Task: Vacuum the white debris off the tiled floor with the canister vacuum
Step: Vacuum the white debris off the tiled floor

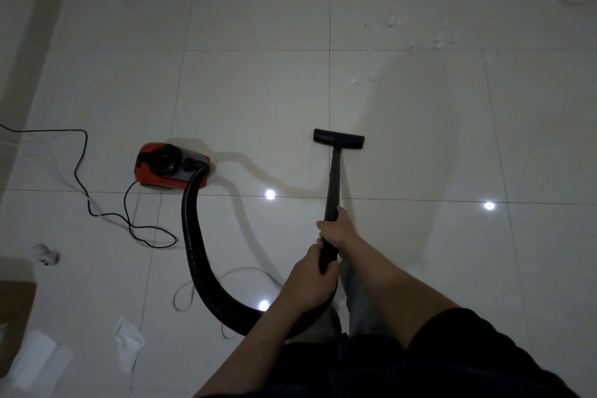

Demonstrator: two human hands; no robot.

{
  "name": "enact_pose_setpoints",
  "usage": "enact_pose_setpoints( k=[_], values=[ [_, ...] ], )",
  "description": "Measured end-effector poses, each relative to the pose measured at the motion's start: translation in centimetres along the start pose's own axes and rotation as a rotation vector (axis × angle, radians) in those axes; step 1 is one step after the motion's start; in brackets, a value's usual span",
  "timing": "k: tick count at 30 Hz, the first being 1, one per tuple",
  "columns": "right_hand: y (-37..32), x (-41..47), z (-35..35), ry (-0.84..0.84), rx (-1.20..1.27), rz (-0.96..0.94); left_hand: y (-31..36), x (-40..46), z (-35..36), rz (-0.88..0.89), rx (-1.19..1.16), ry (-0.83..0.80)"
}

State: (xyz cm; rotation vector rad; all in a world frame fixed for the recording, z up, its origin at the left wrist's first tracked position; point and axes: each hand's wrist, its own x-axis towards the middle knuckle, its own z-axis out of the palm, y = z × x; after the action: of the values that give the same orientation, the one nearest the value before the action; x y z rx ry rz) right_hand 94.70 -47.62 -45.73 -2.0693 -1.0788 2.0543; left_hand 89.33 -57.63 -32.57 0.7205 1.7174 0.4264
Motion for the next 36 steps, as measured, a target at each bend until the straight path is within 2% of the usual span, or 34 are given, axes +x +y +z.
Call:
enact_pose_setpoints(
  k=[8,13,24,36],
  values=[
    [-2.5,2.4,-3.7,0.014,0.0,-0.026,3.2,3.4,1.2,0.011,-0.021,-0.009],
    [-4.5,4.7,-7.9,-0.006,0.022,-0.031,7.0,5.9,3.3,0.015,-0.077,0.01],
    [-10.4,9.5,-16.7,-0.095,-0.094,-0.043,16.1,11.9,7.9,-0.045,-0.056,0.068],
    [-15.3,12.3,-19.3,-0.132,-0.103,-0.038,19.9,16.6,7.8,-0.015,-0.076,0.096]
  ],
)
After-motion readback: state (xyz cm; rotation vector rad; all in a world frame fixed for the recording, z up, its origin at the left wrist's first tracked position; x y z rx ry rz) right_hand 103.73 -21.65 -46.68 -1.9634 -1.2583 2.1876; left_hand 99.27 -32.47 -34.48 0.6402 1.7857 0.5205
